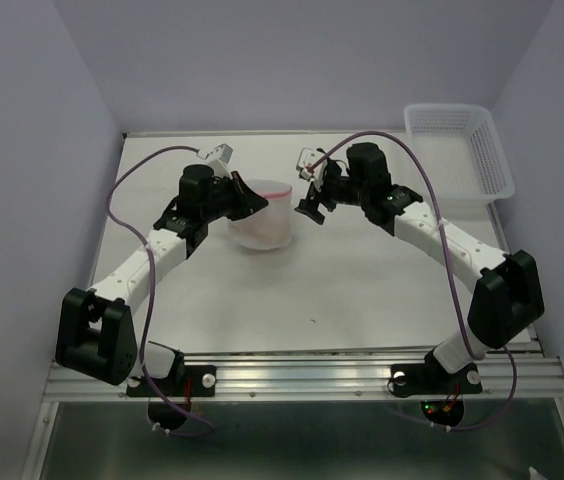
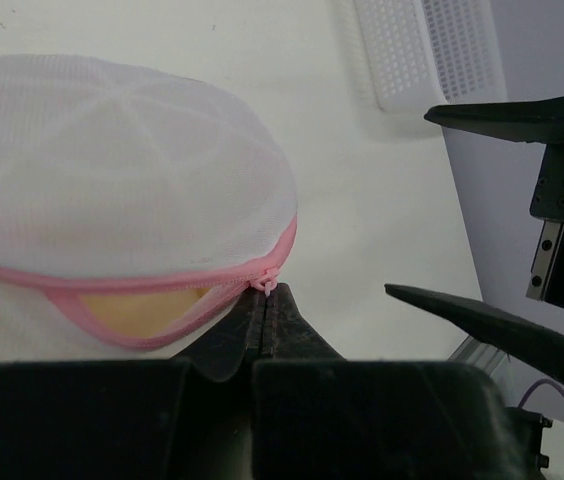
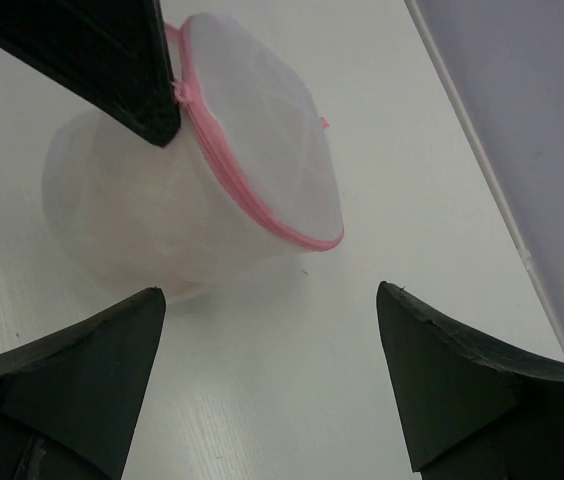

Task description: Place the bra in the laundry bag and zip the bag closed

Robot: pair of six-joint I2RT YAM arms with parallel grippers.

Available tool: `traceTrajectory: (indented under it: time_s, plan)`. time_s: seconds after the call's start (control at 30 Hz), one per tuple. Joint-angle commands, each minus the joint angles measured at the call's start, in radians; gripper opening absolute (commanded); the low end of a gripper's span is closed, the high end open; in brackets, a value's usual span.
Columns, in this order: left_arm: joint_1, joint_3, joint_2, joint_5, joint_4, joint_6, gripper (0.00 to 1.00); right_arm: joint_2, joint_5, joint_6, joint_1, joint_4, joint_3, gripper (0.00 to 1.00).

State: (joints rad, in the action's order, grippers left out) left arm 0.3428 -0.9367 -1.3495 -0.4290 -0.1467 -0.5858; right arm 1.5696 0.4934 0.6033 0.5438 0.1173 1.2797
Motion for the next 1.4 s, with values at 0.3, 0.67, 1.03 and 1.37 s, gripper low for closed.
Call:
traceTrajectory:
  time_s: [0.3,0.67,1.03,1.37]
  plan:
    - [0.061,-0.114,-0.026,0.05,0.064,0.067,0.0,0.115,0.05,0.038,0.062,0.002,0.182,0.91]
    - [0.078,-0.119,-0.051,0.049,0.07,0.046,0.0,0.213,0.085,0.053,0.071,0.05,0.253,0.74]
    - [0.085,-0.131,-0.071,0.013,0.05,0.027,0.0,0.233,0.083,0.101,0.071,0.087,0.231,0.65]
    - [0.097,-0.123,-0.071,-0.014,0.032,0.027,0.0,0.264,0.083,0.138,0.071,0.108,0.247,0.41]
